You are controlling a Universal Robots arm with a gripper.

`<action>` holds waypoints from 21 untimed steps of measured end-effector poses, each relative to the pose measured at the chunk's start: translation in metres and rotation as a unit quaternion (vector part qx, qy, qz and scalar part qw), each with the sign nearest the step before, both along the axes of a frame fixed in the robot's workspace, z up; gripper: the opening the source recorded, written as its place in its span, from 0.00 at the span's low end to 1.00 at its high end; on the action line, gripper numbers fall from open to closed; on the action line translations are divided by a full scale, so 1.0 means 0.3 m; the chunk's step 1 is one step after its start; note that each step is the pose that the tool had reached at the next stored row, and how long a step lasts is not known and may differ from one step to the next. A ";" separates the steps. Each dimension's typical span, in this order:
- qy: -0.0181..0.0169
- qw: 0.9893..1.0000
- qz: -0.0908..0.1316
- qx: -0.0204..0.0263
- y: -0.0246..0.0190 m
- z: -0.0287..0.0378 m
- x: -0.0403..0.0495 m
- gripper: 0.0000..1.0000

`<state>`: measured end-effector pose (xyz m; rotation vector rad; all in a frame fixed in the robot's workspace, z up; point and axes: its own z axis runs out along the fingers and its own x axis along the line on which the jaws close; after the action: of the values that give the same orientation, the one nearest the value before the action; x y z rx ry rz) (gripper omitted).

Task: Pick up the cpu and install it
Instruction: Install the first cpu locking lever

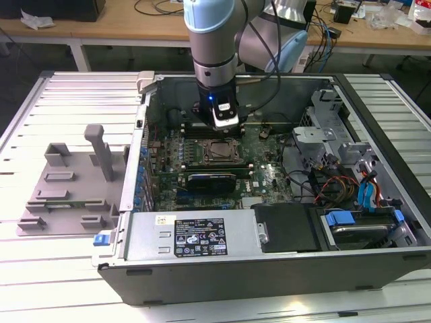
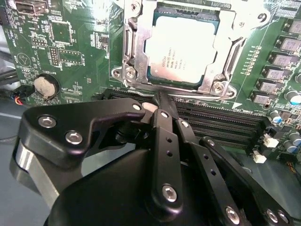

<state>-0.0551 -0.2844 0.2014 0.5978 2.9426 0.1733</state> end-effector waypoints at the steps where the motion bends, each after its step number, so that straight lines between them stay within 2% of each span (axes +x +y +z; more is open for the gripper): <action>1: 0.000 1.000 0.000 -0.001 0.000 -0.001 0.000 0.11; 5: 0.000 1.000 -0.001 -0.003 0.001 -0.008 0.004 0.11; 12: 0.000 1.000 -0.001 -0.003 0.002 -0.006 0.018 0.11; 16: 0.000 1.000 -0.001 -0.003 0.002 0.019 0.017 0.11; 18: 0.000 1.000 -0.001 -0.004 0.002 0.045 0.017 0.11; 21: 0.000 1.000 -0.001 -0.006 0.001 0.057 0.017 0.11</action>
<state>-0.0499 -0.2842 0.2185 0.5988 2.9408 0.1560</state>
